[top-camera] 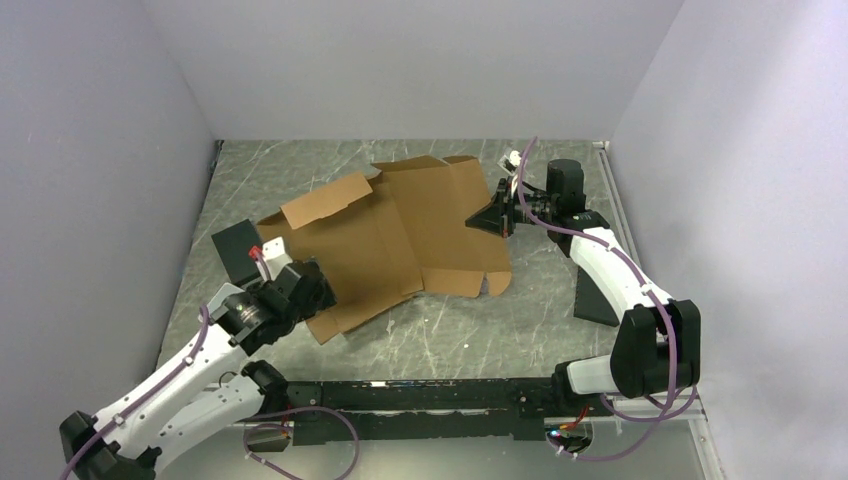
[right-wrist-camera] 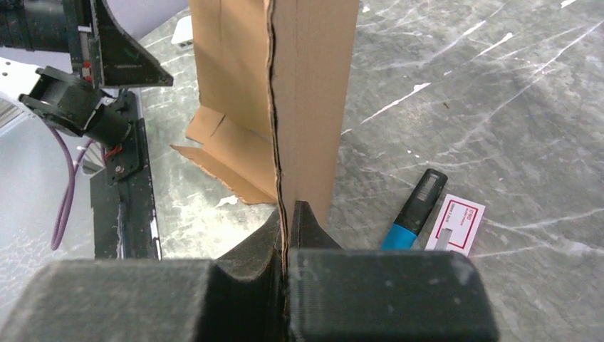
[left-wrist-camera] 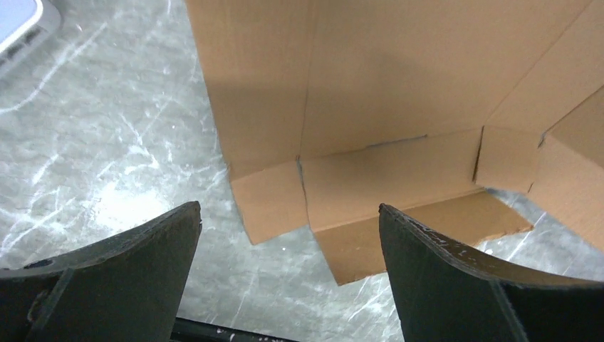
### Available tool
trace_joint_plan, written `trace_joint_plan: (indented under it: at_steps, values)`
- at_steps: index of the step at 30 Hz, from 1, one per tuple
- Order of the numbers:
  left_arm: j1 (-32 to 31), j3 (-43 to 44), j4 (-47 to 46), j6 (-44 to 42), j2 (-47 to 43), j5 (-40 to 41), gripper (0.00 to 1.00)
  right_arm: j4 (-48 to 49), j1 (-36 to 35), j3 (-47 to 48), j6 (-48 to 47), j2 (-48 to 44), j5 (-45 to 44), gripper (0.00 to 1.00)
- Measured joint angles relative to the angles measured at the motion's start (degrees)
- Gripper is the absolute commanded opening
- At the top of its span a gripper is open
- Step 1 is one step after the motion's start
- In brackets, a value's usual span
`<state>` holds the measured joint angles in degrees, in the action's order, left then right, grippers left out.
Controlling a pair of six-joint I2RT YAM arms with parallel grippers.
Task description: Fold the paper box
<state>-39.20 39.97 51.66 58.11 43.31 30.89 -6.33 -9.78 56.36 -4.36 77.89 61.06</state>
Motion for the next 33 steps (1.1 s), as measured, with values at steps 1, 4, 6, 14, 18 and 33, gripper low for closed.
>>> trace_joint_plan:
  at_steps: [1, 4, 6, 14, 18, 33]
  values:
    - [0.0, -0.9, 0.0, 0.3, -0.7, -0.9, 1.0, -0.1, 0.0, 0.0, 0.0, 0.0, -0.5, 0.0]
    - [0.0, -5.6, -1.4, 0.7, -5.4, -3.6, 0.98, -0.4, 0.5, 0.0, 0.0, 0.0, -1.9, 0.0]
    - [0.0, -9.6, -3.0, 0.9, -9.9, -5.7, 0.97, -0.7, 1.2, 0.0, -0.1, 0.0, -2.8, 0.0]
    - [0.5, -18.0, -7.3, 4.5, -14.9, -10.3, 0.94, -2.8, 2.7, 0.3, -0.7, 0.0, -5.7, 0.0]
    - [1.2, -20.8, -9.6, 7.1, -11.9, -11.3, 0.9, -3.2, 2.7, 0.3, -0.8, 0.1, -7.0, 0.0]
    - [4.7, -25.7, -17.9, 13.6, -10.8, -11.5, 0.53, -2.6, 2.8, 0.3, 0.1, 0.1, -5.4, 0.0]
